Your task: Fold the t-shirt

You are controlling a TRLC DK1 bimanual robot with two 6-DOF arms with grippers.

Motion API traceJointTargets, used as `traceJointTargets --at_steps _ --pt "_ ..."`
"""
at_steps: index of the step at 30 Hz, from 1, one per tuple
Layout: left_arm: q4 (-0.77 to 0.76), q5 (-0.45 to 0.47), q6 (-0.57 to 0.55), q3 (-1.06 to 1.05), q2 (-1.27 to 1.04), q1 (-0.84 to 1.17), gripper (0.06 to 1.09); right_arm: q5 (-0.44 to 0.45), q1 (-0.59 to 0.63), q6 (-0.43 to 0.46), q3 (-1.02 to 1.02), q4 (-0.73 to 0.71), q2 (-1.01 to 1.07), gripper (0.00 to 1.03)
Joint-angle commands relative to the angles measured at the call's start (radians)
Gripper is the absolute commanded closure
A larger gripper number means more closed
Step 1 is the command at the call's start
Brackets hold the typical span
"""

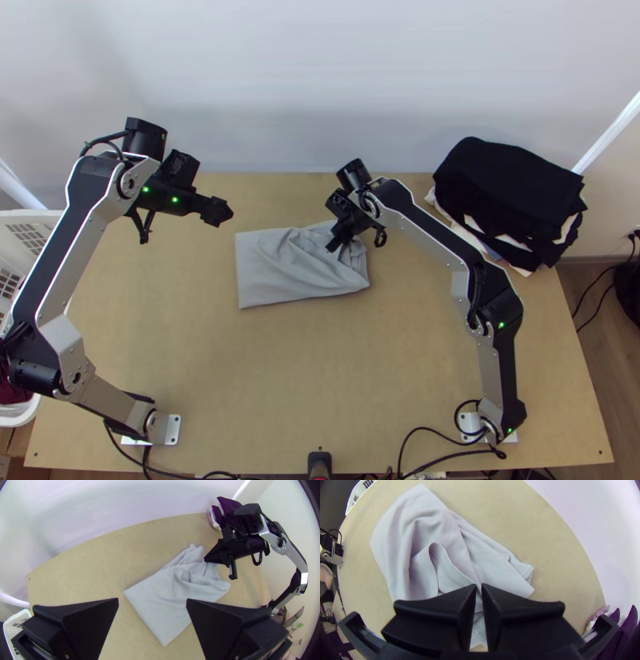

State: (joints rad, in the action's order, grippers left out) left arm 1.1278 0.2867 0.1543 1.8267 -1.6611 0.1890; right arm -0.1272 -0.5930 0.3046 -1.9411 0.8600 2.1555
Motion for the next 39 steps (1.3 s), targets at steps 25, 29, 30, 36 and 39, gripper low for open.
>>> traceJointTargets --at_steps 25,29,30,36,39 --pt "0.004 -0.004 0.004 0.002 0.031 -0.017 0.1 0.008 -0.011 -0.001 -0.032 0.028 0.033 0.52" --pt "0.004 -0.004 0.004 0.002 0.031 -0.019 0.1 0.008 -0.021 0.004 -0.022 0.036 0.052 0.53" --pt "0.004 -0.004 0.005 0.002 0.031 -0.019 0.1 0.008 -0.024 0.005 -0.021 0.036 0.058 0.53" --pt "0.004 -0.006 0.01 0.005 0.029 -0.028 0.1 0.009 -0.024 0.016 -0.01 0.04 0.078 0.82" --pt "0.004 -0.004 0.013 0.003 0.029 -0.037 0.1 0.009 -0.021 0.016 -0.012 0.04 0.076 1.0"
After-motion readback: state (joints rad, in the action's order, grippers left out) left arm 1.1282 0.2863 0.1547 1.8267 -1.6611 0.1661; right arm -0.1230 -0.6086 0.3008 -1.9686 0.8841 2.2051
